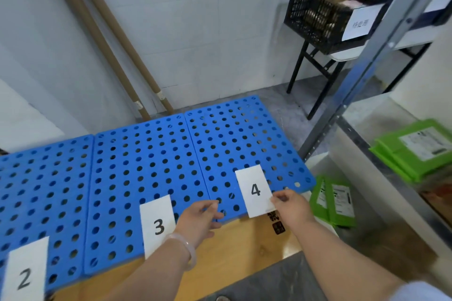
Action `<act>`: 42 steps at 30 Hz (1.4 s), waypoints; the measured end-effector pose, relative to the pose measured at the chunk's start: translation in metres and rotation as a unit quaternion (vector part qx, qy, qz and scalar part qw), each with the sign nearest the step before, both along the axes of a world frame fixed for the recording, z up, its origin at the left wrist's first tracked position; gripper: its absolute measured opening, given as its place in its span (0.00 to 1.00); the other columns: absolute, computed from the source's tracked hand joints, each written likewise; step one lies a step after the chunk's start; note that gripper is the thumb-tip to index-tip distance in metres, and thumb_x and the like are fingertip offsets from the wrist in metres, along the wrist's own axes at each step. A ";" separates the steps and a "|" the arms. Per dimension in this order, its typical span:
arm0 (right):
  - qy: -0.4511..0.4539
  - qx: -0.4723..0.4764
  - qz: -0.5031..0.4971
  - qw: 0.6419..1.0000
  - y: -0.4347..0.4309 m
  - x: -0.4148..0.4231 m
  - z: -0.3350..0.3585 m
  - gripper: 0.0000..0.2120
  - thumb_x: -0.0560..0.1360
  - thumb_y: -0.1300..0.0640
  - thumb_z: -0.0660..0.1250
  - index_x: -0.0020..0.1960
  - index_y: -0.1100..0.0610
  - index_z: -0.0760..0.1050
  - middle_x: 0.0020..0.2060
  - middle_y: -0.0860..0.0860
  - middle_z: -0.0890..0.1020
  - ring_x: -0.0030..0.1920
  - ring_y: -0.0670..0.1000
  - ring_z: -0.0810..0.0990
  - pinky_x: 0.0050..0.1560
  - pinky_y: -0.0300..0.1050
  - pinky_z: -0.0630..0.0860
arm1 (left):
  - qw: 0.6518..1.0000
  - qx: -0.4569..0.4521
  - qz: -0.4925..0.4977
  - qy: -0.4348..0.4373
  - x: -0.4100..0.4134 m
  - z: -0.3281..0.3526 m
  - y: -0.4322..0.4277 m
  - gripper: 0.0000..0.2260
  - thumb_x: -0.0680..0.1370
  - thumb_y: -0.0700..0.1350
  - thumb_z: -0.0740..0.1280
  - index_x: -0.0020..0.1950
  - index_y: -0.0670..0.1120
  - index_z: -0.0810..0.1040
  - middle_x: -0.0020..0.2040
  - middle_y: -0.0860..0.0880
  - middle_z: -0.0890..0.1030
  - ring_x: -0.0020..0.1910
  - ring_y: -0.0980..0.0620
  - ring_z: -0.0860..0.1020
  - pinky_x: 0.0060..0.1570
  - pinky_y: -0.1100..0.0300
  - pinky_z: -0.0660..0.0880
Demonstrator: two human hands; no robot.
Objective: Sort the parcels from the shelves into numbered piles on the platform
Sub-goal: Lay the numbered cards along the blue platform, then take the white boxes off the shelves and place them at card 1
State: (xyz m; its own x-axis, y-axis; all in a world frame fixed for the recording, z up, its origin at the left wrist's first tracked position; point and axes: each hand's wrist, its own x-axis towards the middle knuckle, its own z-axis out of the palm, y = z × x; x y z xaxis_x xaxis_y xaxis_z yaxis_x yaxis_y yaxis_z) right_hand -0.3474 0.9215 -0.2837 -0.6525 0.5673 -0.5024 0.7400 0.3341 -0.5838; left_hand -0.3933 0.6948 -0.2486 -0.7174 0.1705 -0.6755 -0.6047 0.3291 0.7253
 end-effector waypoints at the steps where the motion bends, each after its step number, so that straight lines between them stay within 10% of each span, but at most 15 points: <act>1: -0.002 0.006 0.004 1.000 0.001 0.000 0.001 0.11 0.78 0.52 0.66 0.58 0.54 0.77 0.51 0.50 0.80 0.47 0.50 0.76 0.47 0.41 0.72 | 1.000 -0.004 -0.008 0.001 0.000 0.001 0.001 0.08 0.80 0.49 0.63 0.58 0.51 0.75 0.49 0.48 0.83 0.48 0.46 0.83 0.49 0.53 0.79; 10: 0.040 0.039 0.026 0.998 0.008 0.011 0.042 0.19 0.77 0.50 0.66 0.67 0.53 0.73 0.62 0.49 0.78 0.60 0.48 0.77 0.59 0.43 0.73 | 0.981 -0.035 -0.150 0.116 -0.015 0.035 0.031 0.08 0.80 0.51 0.63 0.58 0.57 0.75 0.56 0.56 0.79 0.50 0.59 0.79 0.50 0.59 0.78; 24: 0.084 0.285 0.012 0.955 -0.003 0.084 0.216 0.34 0.75 0.38 0.63 0.77 0.46 0.56 0.76 0.46 0.61 0.75 0.47 0.57 0.73 0.43 0.56 | 0.821 0.018 -0.400 0.407 -0.030 0.164 0.097 0.23 0.78 0.55 0.64 0.73 0.59 0.65 0.70 0.57 0.69 0.69 0.56 0.68 0.66 0.57 0.68; 34: 0.157 0.395 -0.137 0.895 0.002 0.146 0.368 0.33 0.76 0.40 0.63 0.77 0.47 0.56 0.74 0.47 0.63 0.73 0.49 0.60 0.73 0.45 0.58 | 0.742 0.185 -0.412 0.496 -0.005 0.296 0.165 0.21 0.76 0.49 0.69 0.69 0.54 0.72 0.63 0.55 0.75 0.59 0.59 0.72 0.61 0.62 0.68; 42: 0.241 0.310 -0.216 0.894 0.051 0.146 0.402 0.34 0.77 0.42 0.64 0.77 0.50 0.56 0.75 0.49 0.63 0.73 0.51 0.63 0.69 0.47 0.64 | 0.747 0.156 -0.370 0.530 -0.018 0.340 0.222 0.24 0.77 0.54 0.66 0.72 0.53 0.68 0.70 0.50 0.71 0.69 0.50 0.70 0.68 0.53 0.67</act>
State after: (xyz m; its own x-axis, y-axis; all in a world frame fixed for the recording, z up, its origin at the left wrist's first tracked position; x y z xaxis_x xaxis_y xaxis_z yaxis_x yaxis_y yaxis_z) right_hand -0.2010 0.9726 0.1186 -0.3613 0.8904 0.2768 0.5913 0.4483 -0.6704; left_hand -0.4117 0.9164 0.0916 -0.4518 0.8159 0.3609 0.6279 0.0034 0.7783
